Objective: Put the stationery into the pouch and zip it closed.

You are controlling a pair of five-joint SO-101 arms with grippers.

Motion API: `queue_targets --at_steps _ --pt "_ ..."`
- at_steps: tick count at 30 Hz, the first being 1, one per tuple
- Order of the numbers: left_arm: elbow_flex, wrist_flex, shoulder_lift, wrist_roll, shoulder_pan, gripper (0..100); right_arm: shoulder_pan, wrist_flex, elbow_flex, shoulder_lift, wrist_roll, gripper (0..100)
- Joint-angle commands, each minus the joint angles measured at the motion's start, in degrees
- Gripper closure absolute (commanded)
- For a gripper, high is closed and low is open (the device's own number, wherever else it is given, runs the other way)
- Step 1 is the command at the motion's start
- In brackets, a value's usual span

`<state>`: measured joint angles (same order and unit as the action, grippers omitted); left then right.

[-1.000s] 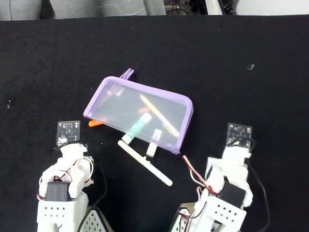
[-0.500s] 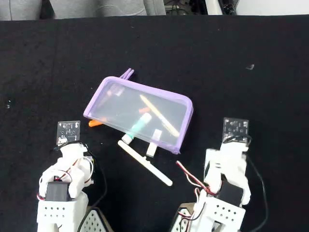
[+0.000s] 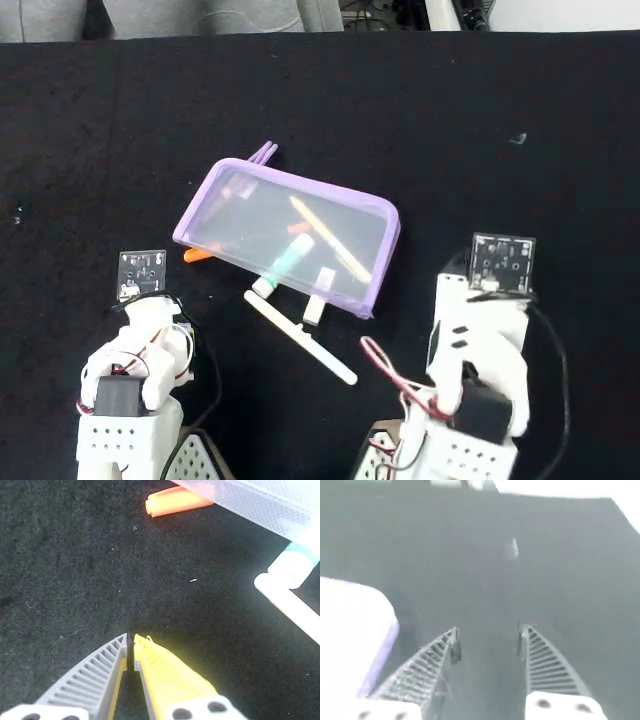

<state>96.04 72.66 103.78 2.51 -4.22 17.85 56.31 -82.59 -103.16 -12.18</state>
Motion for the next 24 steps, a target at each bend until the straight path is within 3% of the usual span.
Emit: queue_targets --at_steps 1,13,17,24 --pt "1.3 0.4 0.6 -0.4 -0.3 97 -7.8 -1.4 12.2 3.7 0.1 81.7" --pt "1.3 0.4 0.6 -0.4 -0.3 97 -30.7 -1.6 47.6 54.2 19.0 82.5" --pt "1.3 0.4 0.6 -0.4 -0.3 97 -31.0 -6.2 53.4 67.6 22.7 82.5" --pt "1.3 0.4 0.6 -0.4 -0.3 97 -22.6 -13.7 55.5 83.7 22.9 82.5"
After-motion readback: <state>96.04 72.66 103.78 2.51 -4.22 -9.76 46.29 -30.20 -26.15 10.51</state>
